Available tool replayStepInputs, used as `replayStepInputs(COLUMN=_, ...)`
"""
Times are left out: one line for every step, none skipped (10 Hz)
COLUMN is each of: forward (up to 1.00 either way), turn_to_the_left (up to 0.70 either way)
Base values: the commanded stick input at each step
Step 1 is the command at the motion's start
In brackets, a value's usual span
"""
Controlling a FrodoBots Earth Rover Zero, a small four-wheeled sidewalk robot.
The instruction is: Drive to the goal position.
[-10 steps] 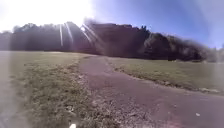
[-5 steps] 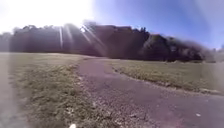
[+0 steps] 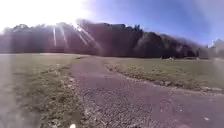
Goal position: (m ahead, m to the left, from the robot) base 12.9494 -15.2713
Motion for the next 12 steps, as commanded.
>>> replayStepInputs(forward=0.7, turn_to_the_left=-0.31)
replayStepInputs(forward=0.7, turn_to_the_left=-0.31)
replayStepInputs(forward=0.7, turn_to_the_left=-0.31)
replayStepInputs(forward=0.7, turn_to_the_left=-0.3)
replayStepInputs(forward=0.7, turn_to_the_left=-0.31)
replayStepInputs(forward=0.7, turn_to_the_left=-0.31)
replayStepInputs(forward=0.7, turn_to_the_left=-0.3)
replayStepInputs(forward=0.7, turn_to_the_left=-0.31)
replayStepInputs(forward=0.7, turn_to_the_left=-0.31)
replayStepInputs(forward=0.7, turn_to_the_left=-0.3)
replayStepInputs(forward=0.7, turn_to_the_left=-0.31)
replayStepInputs(forward=0.7, turn_to_the_left=-0.3)
